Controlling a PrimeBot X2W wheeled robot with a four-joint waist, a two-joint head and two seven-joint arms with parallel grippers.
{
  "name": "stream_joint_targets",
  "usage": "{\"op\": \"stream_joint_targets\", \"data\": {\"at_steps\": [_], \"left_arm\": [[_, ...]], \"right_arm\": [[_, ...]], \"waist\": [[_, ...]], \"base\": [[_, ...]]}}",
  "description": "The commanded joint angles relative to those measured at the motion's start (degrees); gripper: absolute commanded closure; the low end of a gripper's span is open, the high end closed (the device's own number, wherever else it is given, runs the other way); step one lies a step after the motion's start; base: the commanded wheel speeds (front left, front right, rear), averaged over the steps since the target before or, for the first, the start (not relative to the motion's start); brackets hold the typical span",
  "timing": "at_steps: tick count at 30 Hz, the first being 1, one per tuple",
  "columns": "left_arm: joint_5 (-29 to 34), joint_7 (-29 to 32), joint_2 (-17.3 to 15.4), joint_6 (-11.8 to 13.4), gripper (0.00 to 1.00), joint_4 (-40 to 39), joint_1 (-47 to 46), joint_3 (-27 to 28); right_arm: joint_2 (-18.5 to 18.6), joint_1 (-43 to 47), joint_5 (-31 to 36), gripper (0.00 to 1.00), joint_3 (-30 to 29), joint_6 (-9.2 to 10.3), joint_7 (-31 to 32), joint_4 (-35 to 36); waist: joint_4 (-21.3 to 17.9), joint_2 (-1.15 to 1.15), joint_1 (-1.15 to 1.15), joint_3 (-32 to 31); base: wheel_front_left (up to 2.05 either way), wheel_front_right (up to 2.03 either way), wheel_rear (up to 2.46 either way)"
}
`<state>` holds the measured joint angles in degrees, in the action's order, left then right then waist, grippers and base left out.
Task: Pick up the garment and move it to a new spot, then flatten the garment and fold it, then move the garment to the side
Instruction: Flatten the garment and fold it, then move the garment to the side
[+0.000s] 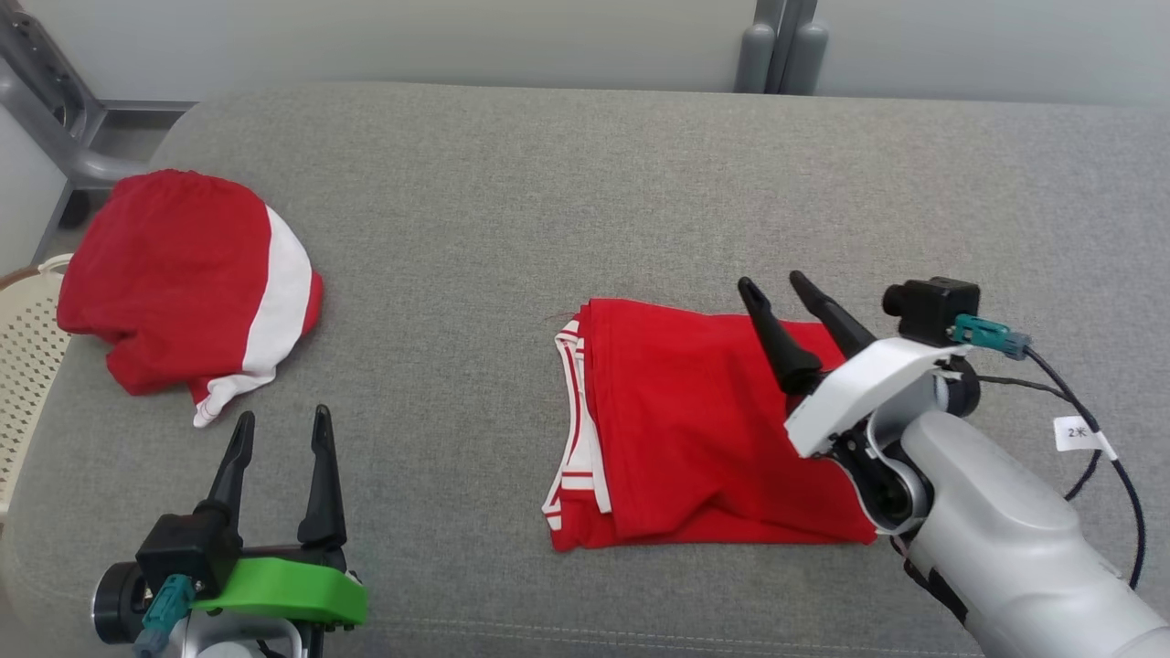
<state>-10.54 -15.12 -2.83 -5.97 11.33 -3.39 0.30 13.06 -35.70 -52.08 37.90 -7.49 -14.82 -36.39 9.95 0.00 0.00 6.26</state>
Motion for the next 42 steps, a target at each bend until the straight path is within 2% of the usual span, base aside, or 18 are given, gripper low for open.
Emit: {"op": "stream_joint_targets", "data": {"at_steps": [1, 9, 13, 26, 37, 38, 39, 40, 42], "left_arm": [[0.25, 0.0, -0.14, 0.08, 0.0, -0.4, 0.49, 0.49], [0.61, 0.0, -0.14, 0.39, 0.0, -1.36, 1.47, 1.07], [0.66, 0.0, -0.14, 0.39, 0.0, -1.43, 1.58, 1.1], [0.32, 0.0, -0.14, 0.33, 0.0, -1.24, 0.48, 0.4], [-0.05, 0.0, -0.14, 0.19, 0.0, -1.14, -0.08, 0.17], [-0.11, 0.0, -0.14, 0.17, 0.0, -1.15, -0.18, 0.12], [-0.15, 0.0, -0.14, 0.16, 0.0, -1.13, -0.26, 0.08], [-0.28, 0.0, -0.14, 0.19, 0.0, -1.09, -0.36, 0.12], [-0.29, 0.0, -0.14, 0.21, 0.0, -1.06, -0.54, 0.21]], "right_arm": [[1.29, 1.66, 1.29, 0.0, -1.77, 0.0, -0.44, 0.75], [4.91, 6.12, 5.67, 0.0, -9.39, 0.0, -0.28, 2.75], [5.03, 8.03, 5.91, 0.0, -11.2, 0.0, 2.29, 2.04], [3.47, 10.1, 7.02, 0.0, -12.98, -0.01, 11.39, -1.96], [3.02, 11.09, 4.24, 0.0, -11.58, 0.0, 16.73, -1.84], [3.08, 11.12, 4.07, 0.07, -11.34, 0.0, 16.98, -1.75], [3.18, 11.11, 3.91, 0.48, -11.22, 0.0, 17.15, -1.62], [3.29, 10.82, 3.63, 1.0, -11.1, 0.0, 17.01, -1.49], [3.33, 10.32, 3.21, 1.0, -10.93, 0.0, 16.89, -1.46]], "waist": [[-0.46, 0.0, 0.0, 0.07], [-1.65, 0.0, 0.0, 0.2], [-2.01, 0.0, 0.0, 0.28], [-1.73, 0.0, 0.0, 1.32], [-1.32, 0.0, 0.0, 2.33], [-1.27, 0.0, 0.0, 2.45], [-1.23, 0.0, 0.0, 2.59], [-1.21, 0.0, 0.0, 2.88], [-1.24, 0.0, 0.0, 3.18]], "base": [[0.0, 0.0, 0.0], [0.0, 0.0, 0.0], [0.0, 0.0, 0.0], [0.0, 0.0, 0.0], [0.0, 0.0, 0.0], [0.0, 0.0, 0.0], [0.0, 0.0, 0.0], [0.0, 0.0, 0.0], [0.0, 0.0, 0.0]]}}
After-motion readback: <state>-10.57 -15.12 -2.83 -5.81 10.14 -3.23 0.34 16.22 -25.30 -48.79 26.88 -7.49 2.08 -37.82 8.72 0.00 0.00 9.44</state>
